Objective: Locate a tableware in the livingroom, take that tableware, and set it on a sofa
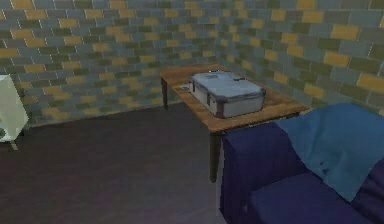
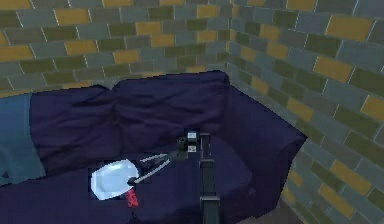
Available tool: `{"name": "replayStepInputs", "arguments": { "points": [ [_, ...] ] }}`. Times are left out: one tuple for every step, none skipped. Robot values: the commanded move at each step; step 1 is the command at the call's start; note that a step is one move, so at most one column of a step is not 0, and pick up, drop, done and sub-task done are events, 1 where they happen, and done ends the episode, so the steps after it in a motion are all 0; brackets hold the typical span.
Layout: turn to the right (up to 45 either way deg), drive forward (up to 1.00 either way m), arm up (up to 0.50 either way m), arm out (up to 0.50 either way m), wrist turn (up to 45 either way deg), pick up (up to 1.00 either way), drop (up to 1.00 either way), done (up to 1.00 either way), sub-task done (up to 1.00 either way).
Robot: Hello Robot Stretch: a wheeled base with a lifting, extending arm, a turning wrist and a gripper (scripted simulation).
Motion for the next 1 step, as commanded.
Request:
{"name": "replayStepInputs", "arguments": {
  "points": [
    [0.0,0.00,0.00,0.00,0.0,0.00,1.00,0.00,0.00]
  ]
}}
